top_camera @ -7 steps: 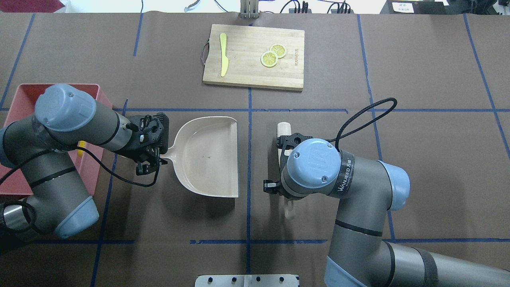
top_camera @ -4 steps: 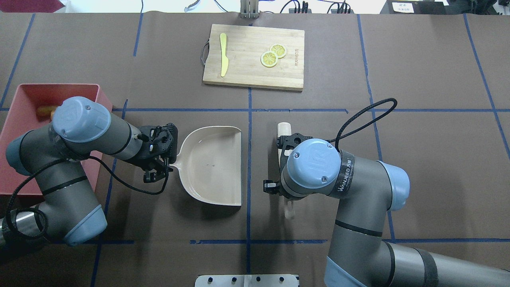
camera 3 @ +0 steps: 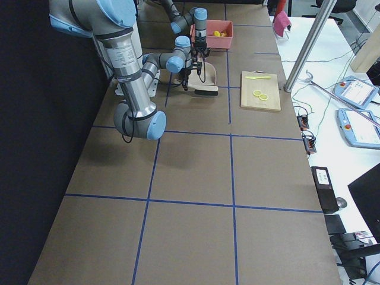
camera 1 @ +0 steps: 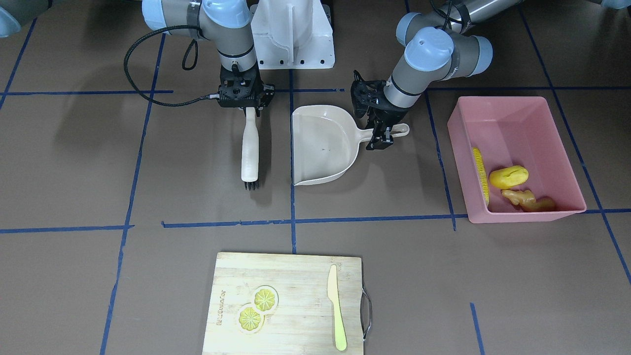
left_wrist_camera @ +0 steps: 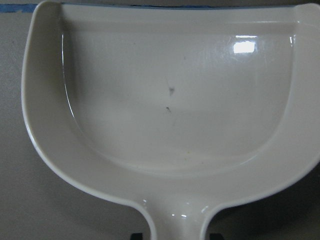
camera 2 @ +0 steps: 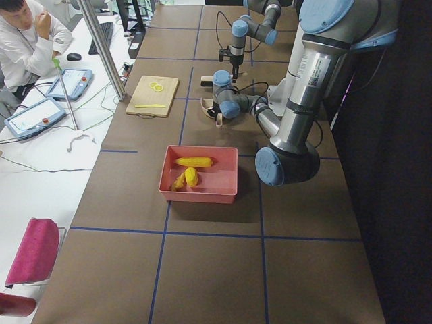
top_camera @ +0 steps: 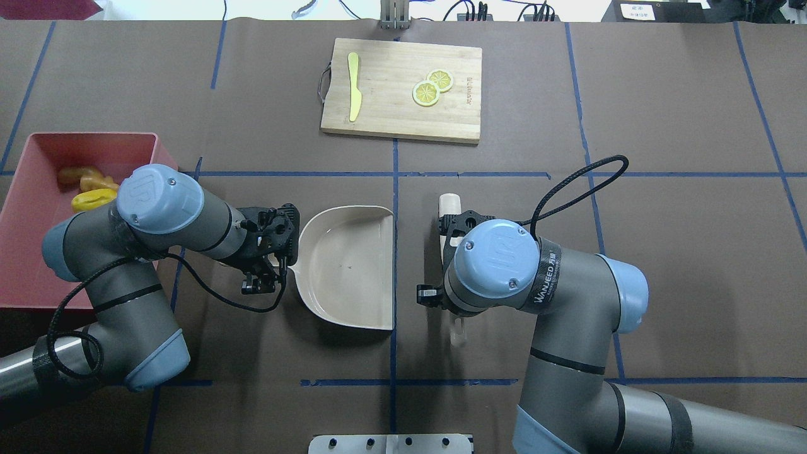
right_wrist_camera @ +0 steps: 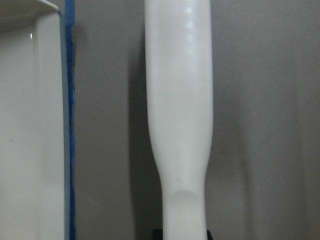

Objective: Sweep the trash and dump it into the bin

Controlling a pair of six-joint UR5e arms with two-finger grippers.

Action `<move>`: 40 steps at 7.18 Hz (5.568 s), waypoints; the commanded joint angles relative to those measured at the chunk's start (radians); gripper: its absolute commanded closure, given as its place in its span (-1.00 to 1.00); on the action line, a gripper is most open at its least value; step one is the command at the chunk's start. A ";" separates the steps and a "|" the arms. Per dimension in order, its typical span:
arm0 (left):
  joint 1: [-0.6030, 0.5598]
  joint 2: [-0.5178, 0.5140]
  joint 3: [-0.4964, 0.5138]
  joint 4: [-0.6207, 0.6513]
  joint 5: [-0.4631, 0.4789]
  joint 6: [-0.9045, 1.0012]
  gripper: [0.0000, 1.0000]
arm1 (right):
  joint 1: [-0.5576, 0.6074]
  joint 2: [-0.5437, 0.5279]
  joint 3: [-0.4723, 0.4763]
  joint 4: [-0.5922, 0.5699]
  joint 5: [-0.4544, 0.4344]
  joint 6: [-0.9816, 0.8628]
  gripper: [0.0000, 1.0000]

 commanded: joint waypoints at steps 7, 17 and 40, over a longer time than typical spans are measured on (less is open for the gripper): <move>-0.232 0.035 -0.179 0.130 -0.003 -0.058 -1.00 | 0.001 -0.006 0.000 0.002 -0.009 -0.001 1.00; -0.967 0.241 0.074 0.659 -0.331 -0.215 -1.00 | 0.024 -0.006 -0.003 0.008 -0.024 -0.018 1.00; -1.030 0.465 0.093 0.538 -0.440 -0.074 -1.00 | 0.597 -0.954 -0.104 0.842 0.367 -0.499 -0.15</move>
